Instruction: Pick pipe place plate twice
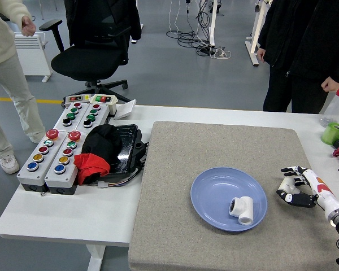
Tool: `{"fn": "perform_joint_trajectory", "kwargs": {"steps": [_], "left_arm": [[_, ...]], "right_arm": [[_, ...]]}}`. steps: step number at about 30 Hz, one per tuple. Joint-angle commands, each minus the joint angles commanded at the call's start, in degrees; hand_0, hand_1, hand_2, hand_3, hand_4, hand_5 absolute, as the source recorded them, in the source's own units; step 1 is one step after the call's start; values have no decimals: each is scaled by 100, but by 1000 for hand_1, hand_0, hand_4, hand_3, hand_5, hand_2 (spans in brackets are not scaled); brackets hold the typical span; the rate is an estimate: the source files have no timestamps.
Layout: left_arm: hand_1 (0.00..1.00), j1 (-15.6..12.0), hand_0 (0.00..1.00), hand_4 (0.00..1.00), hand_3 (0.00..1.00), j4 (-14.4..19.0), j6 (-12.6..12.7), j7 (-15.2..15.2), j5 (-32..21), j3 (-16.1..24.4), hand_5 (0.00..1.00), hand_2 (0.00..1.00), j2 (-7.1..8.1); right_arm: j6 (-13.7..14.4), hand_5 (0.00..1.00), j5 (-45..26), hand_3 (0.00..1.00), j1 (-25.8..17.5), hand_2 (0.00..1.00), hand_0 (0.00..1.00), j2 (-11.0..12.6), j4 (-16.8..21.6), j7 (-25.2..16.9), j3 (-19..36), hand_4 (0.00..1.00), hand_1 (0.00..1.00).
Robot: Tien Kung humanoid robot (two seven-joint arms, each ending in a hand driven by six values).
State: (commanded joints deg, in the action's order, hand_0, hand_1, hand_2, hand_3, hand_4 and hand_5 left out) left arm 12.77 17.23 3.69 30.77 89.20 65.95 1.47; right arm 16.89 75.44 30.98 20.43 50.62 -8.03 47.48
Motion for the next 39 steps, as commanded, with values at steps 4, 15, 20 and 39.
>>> {"fn": "perform_joint_trajectory", "kwargs": {"steps": [4, 15, 20, 39], "left_arm": [[625, -1, 656, 402, 573, 3, -4, 6, -8, -8, 998, 639, 1], [624, 3, 656, 402, 572, 2, -4, 6, -24, -15, 998, 639, 5], [624, 5, 656, 402, 573, 5, -4, 6, -61, -45, 998, 639, 5], [625, 6, 656, 403, 573, 23, -10, 27, -130, -98, 998, 639, 5]], "right_arm": [[63, 65, -17, 582, -26, 499, 212, 26, 96, -56, 74, 565, 371], [150, 37, 259, 572, 126, 502, 213, 7, 1282, 114, -146, 529, 378], [123, 43, 329, 573, 470, 502, 221, -203, 1490, 286, -646, 531, 382], [-329, 394, 973, 998, 961, 998, 957, -719, 1150, 1490, -1558, 856, 901]]}}
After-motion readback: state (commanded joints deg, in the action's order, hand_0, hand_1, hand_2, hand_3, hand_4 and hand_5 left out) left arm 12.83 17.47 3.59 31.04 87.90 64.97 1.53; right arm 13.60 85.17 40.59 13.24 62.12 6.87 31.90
